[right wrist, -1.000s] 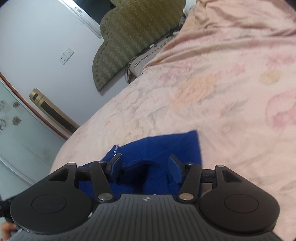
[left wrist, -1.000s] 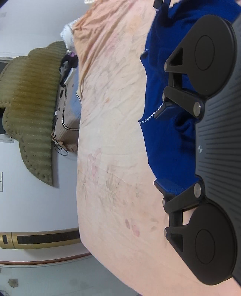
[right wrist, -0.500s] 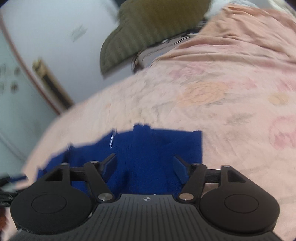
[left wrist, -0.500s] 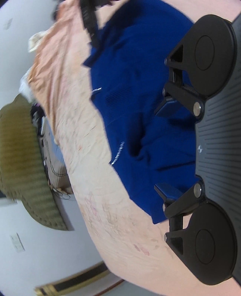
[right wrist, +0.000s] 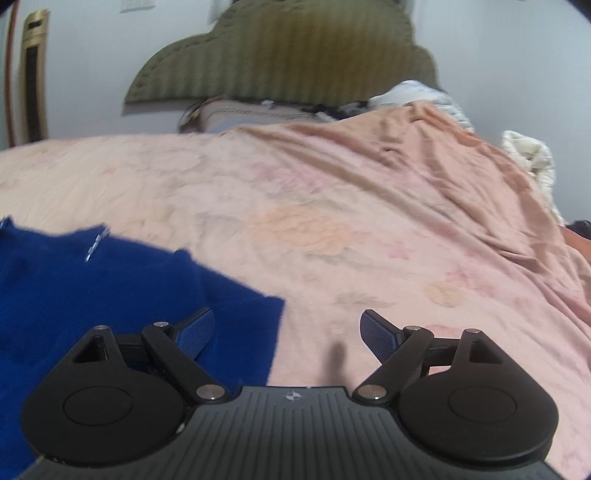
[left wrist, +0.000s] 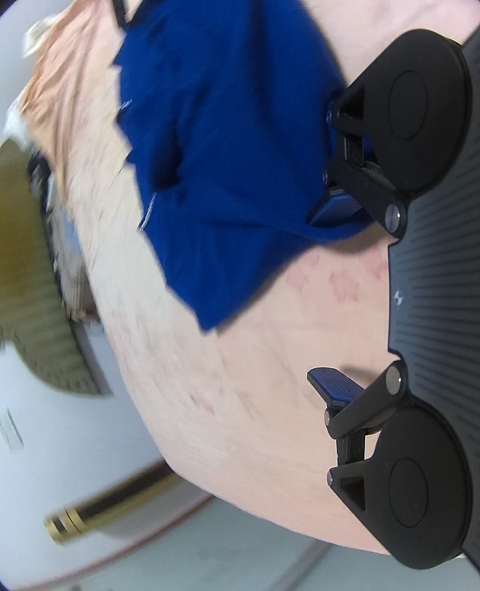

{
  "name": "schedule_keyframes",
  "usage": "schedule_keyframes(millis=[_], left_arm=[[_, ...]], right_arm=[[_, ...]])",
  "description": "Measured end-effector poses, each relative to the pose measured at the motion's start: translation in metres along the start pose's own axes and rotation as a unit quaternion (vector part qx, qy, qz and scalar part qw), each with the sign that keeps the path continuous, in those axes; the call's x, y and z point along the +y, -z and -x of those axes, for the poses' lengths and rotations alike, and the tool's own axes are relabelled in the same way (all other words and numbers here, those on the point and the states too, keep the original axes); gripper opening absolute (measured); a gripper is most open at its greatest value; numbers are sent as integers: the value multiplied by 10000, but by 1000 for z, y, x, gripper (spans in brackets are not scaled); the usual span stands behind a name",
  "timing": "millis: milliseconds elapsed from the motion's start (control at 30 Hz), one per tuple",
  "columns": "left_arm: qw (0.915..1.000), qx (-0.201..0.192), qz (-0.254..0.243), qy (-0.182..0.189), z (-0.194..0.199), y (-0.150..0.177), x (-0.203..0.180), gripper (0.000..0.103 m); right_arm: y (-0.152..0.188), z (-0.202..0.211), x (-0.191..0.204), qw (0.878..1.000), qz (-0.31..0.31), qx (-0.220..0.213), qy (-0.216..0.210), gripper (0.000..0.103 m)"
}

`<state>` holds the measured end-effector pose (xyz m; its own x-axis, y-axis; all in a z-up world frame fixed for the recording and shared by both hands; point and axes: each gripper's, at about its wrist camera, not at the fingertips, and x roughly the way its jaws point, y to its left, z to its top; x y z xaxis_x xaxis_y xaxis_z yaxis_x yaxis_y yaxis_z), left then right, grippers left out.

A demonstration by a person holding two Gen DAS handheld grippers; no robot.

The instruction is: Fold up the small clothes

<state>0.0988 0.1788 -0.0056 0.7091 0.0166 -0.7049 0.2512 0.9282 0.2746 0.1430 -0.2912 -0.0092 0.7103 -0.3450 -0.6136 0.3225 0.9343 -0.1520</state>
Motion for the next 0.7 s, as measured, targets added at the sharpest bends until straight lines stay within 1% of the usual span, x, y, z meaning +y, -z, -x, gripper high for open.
schedule_keyframes(millis=[33,100,133,167,200,233,300,333,367,433,467,533,600,700], left_arm=[[9997,-36,-43,-256,2,-1,0,83],[9936,-37,-265,-1097,1,-4,0,82],[9911,-31,-256,-1305,1,-5,3,82],[9909,-29,-142,-1341,2,-6,7,82],[9925,-54,65,-1218,5,-7,14,82],[9951,-126,307,-932,11,-8,20,82],[9974,-279,660,-77,24,-5,28,82],[9954,-316,789,433,29,-3,31,82],[9917,-346,884,866,34,1,31,82],[9857,-385,889,1375,40,10,26,82],[9841,-381,850,1514,40,16,22,82],[9805,-246,817,1772,38,26,11,82],[9781,-112,767,1932,31,35,1,82],[9814,-244,614,1801,24,43,-6,82]], right_arm=[[-2,6,0,9999,-84,-113,-16,89],[-6,20,1,9990,-213,-336,-219,91],[-8,25,4,9983,-222,-393,-365,94],[-10,30,8,9973,-200,-414,-571,96],[-12,35,12,9957,-156,-390,-822,97],[-12,40,18,9930,-68,-309,-1134,97],[-9,50,33,9831,209,-173,-1812,96],[-5,56,40,9779,324,-155,-2061,96],[-1,62,46,9738,412,-149,-2230,96],[8,72,53,9709,508,-124,-2337,96],[12,76,55,9717,517,-87,-2301,97],[20,81,51,9751,492,9,-2163,97],[29,87,41,9786,459,101,-2003,97],[45,100,21,9824,292,273,-1826,97]])
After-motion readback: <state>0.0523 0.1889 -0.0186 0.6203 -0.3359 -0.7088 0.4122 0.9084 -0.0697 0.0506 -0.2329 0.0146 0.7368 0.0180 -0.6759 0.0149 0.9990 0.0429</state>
